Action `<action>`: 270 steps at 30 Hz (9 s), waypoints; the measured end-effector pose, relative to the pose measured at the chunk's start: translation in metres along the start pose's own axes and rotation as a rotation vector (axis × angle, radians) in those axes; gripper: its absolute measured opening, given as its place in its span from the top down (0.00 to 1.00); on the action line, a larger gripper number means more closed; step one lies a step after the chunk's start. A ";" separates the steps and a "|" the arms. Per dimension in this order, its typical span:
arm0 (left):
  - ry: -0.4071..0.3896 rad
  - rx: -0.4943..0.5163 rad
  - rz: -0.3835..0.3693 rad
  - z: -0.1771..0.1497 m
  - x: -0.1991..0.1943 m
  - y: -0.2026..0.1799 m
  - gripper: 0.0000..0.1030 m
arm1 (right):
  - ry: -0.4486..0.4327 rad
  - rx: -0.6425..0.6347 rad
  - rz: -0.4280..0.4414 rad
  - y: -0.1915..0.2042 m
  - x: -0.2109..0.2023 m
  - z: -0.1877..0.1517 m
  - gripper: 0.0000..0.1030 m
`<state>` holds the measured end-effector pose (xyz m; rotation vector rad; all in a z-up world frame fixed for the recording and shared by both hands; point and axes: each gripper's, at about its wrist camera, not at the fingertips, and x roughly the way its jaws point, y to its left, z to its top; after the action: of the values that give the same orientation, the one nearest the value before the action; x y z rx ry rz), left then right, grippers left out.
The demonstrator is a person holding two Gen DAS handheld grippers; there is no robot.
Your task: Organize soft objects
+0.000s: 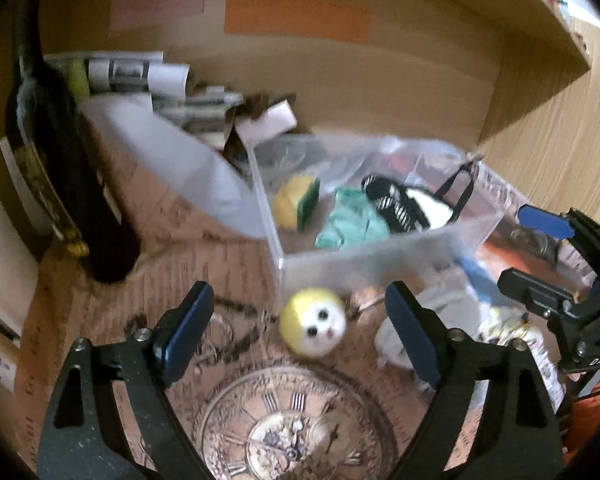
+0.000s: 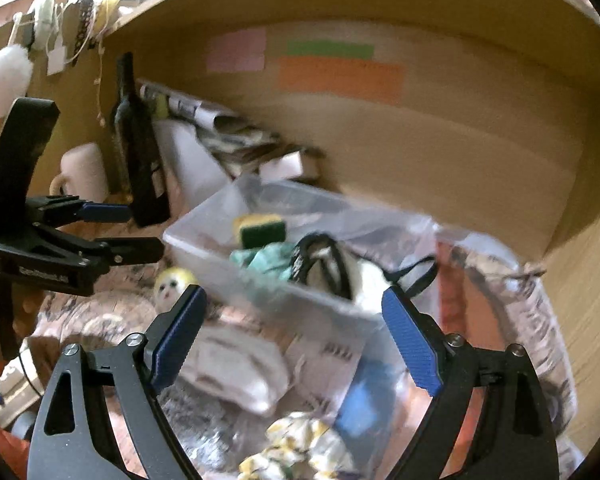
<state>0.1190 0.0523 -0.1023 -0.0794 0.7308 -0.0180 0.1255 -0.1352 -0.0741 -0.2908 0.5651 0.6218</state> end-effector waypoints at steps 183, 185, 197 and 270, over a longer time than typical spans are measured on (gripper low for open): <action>-0.192 0.018 -0.084 0.033 -0.043 -0.045 0.71 | -0.203 0.113 -0.046 -0.023 -0.049 0.007 0.83; -0.201 0.015 -0.070 0.040 -0.041 -0.039 0.71 | -0.207 0.105 -0.041 -0.024 -0.044 0.014 0.83; -0.119 -0.051 -0.015 0.047 0.004 -0.005 0.71 | 0.077 0.174 0.025 -0.037 -0.003 -0.034 0.28; -0.300 0.025 0.041 0.059 -0.054 -0.033 0.27 | -0.166 0.107 -0.023 -0.039 -0.004 0.059 0.31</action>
<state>0.1191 0.0260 -0.0198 -0.0420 0.4322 0.0239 0.1714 -0.1425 -0.0204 -0.1434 0.4326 0.5849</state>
